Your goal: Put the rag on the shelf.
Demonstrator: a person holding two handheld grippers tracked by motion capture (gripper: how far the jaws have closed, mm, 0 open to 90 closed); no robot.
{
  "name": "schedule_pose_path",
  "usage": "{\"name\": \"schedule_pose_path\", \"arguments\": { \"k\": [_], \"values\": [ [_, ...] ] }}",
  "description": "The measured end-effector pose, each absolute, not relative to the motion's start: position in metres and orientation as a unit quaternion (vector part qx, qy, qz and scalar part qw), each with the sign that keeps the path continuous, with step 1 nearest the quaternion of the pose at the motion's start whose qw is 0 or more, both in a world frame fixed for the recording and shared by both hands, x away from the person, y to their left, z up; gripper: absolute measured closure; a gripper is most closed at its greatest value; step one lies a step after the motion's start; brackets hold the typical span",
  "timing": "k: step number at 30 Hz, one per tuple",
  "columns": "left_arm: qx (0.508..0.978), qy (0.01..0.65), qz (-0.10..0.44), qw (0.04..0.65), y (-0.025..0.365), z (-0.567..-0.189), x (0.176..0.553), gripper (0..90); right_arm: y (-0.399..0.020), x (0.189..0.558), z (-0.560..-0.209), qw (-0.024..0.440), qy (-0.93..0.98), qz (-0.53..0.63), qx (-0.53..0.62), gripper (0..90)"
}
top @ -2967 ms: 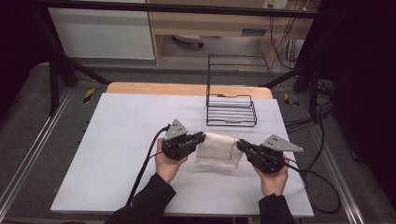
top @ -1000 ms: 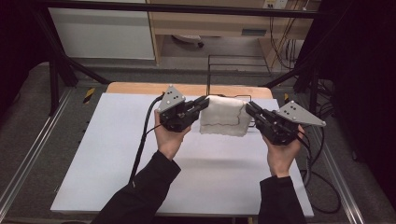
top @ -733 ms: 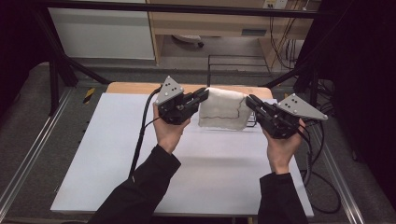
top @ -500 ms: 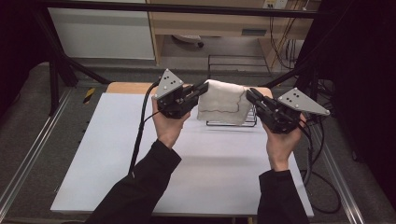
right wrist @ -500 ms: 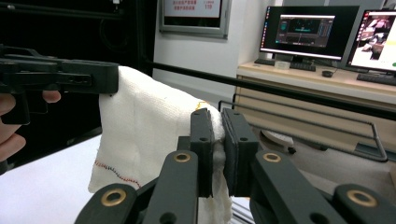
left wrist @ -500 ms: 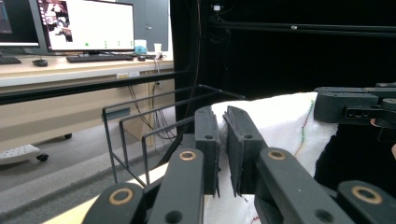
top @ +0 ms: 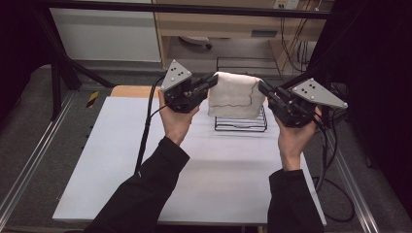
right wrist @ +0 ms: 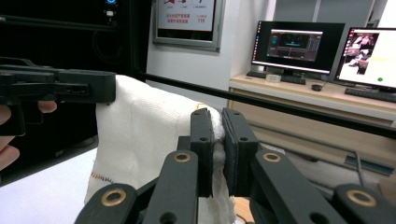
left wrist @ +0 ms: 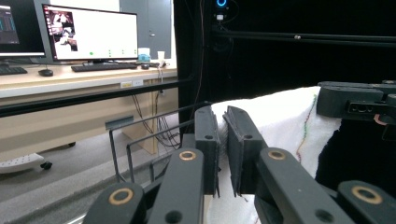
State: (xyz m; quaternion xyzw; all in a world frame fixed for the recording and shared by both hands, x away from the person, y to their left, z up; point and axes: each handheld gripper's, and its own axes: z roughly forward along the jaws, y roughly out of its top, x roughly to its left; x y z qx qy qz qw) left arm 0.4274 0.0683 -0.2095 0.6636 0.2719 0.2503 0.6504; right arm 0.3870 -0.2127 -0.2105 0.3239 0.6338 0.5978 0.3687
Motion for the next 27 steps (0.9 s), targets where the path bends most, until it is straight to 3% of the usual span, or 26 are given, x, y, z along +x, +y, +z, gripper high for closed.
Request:
{"name": "schedule_pose_path", "arguments": {
  "k": [27],
  "values": [
    [0.648,0.265,0.275,0.659,0.057,-0.172,0.450,83.2,-0.216,0.412,-0.174,0.396,0.608,0.604,0.328,83.6]
  ]
}}
